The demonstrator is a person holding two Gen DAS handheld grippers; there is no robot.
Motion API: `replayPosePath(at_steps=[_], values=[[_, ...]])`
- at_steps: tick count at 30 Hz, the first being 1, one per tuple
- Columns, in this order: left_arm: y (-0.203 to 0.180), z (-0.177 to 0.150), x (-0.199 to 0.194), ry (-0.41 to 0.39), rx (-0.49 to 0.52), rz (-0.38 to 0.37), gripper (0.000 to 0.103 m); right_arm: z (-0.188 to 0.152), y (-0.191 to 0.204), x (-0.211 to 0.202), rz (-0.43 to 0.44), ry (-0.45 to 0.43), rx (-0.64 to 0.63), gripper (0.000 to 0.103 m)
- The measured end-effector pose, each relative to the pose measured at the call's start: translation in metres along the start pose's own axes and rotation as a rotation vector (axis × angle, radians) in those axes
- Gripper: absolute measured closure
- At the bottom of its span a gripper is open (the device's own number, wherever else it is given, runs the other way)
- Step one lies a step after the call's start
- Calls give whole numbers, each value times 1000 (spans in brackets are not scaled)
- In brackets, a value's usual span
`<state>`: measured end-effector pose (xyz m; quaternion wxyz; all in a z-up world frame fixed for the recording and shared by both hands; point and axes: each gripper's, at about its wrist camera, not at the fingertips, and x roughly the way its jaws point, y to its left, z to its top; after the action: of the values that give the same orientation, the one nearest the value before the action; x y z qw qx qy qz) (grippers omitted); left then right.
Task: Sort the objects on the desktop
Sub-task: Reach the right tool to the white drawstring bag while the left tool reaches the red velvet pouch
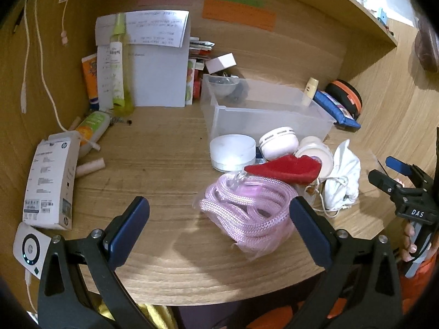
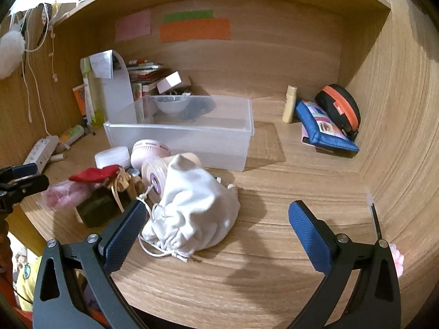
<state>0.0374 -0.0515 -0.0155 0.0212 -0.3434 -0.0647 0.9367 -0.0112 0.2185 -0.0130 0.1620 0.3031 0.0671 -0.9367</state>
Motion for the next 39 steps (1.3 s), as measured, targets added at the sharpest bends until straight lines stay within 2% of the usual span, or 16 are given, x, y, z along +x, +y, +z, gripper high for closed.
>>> replayPosePath(at_steps=[6,10,13,18,22,35,39], values=[[-26,15,14,31,104,-53,0,-4,6,12,32,41,-6,0],[-47,25,38,104,200,-110,0,-7,11,22,42,69,-13,0],[-55,30,54,154,251,-126,0,-7,13,30,49,90,-18,0],[-63,35,78,250,301,-166,0,-6,13,51,62,152,-26,0],[-72,36,85,285,348,-202,0,-4,13,66,86,200,-35,0],[-85,54,83,301,477,-193,0,-2,4,88,183,250,-33,2],[-85,54,99,351,475,-199,1,-2,4,86,198,242,-43,12]])
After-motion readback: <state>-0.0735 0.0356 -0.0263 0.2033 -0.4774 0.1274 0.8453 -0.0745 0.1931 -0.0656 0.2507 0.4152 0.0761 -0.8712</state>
